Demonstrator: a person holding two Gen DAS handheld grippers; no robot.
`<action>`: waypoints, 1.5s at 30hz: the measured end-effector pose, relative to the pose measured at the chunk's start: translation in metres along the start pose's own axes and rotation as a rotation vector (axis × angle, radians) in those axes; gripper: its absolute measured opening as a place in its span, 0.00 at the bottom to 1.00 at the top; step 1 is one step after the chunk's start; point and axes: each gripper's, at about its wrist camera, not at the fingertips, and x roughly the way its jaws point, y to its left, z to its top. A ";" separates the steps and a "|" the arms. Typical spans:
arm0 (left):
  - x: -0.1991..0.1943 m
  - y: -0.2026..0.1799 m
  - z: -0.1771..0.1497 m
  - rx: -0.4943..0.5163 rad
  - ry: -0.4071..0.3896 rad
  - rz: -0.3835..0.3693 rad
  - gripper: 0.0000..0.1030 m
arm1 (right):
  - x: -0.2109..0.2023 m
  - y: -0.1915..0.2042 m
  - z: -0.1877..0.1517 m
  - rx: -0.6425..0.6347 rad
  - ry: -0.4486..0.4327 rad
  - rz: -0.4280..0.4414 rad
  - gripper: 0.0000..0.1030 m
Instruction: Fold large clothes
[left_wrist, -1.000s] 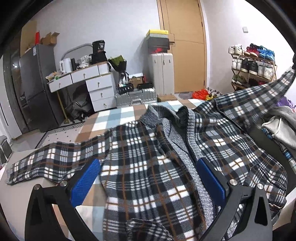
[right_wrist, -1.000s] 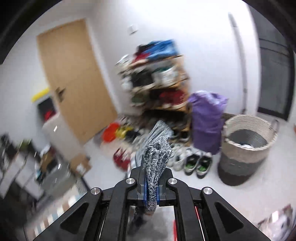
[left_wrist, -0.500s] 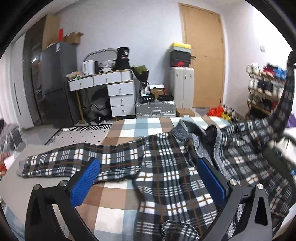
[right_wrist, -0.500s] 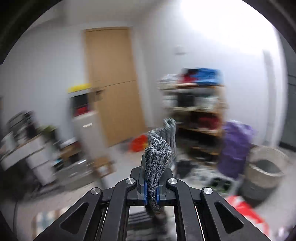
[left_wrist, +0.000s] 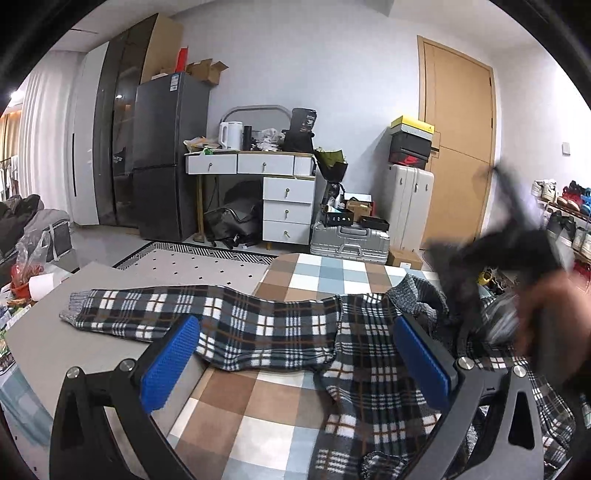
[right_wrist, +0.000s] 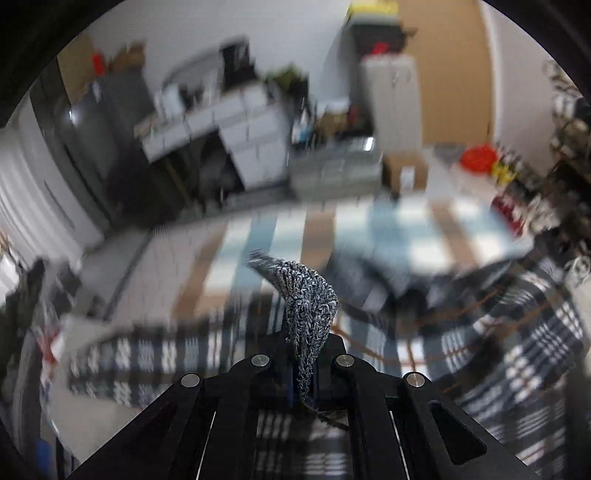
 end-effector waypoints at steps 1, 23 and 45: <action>0.000 0.001 0.000 -0.003 0.001 -0.003 0.99 | 0.016 0.001 -0.010 0.013 0.033 0.010 0.06; 0.002 0.016 0.003 -0.085 0.022 -0.007 0.99 | 0.068 0.012 -0.087 0.093 0.351 0.327 0.76; 0.029 0.017 -0.013 -0.073 0.188 0.061 0.99 | -0.188 -0.052 -0.157 -0.100 -0.557 0.159 1.00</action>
